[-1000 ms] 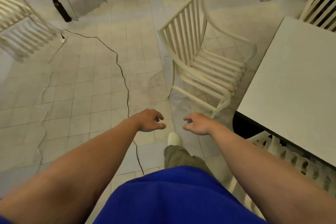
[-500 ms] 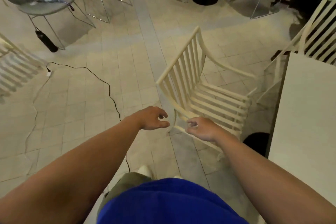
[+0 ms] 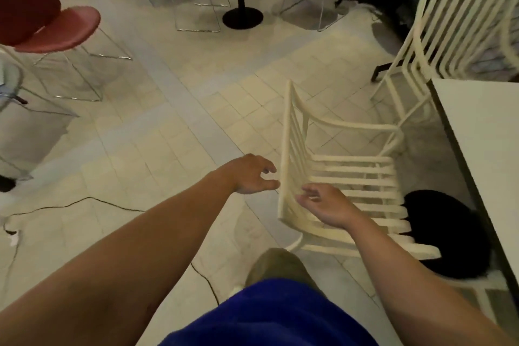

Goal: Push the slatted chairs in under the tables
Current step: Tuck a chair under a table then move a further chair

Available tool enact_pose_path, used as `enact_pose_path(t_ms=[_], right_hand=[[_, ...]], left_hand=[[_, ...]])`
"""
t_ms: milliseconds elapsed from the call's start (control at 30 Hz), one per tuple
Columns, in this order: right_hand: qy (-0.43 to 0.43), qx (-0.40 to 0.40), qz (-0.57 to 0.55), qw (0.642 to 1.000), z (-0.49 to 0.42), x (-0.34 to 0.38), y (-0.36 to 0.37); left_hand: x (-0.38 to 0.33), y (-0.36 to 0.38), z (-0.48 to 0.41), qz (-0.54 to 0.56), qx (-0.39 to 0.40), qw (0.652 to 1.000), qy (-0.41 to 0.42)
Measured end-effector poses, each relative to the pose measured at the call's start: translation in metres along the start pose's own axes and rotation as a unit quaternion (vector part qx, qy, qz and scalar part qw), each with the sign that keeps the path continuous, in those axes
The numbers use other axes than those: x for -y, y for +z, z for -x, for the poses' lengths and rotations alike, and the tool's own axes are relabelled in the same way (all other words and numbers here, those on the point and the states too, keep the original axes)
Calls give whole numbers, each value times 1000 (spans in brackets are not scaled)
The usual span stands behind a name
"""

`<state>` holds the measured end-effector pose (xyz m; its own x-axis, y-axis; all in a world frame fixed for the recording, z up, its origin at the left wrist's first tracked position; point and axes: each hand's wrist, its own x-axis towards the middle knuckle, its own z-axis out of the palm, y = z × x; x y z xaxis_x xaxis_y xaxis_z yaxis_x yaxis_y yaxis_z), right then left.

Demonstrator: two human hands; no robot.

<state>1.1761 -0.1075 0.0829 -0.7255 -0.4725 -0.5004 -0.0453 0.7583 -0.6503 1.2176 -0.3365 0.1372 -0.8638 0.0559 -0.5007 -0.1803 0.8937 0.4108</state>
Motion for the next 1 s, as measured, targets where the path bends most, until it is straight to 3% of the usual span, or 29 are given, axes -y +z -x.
enact_pose_path(t_ms=[333, 500, 633, 833, 1000], right_hand=[[94, -111, -124, 982, -87, 25, 12], [174, -126, -170, 962, -128, 28, 21], [212, -129, -174, 953, -148, 38, 20], [282, -196, -233, 910, -153, 47, 35], [380, -248, -247, 856, -157, 61, 61]], left_hand=[[45, -80, -122, -89, 80, 986, 113], [56, -113, -181, -132, 122, 973, 142], [58, -145, -229, -182, 109, 962, 169], [43, -155, -293, -286, 121, 915, 259], [29, -144, -351, -351, 150, 849, 364]])
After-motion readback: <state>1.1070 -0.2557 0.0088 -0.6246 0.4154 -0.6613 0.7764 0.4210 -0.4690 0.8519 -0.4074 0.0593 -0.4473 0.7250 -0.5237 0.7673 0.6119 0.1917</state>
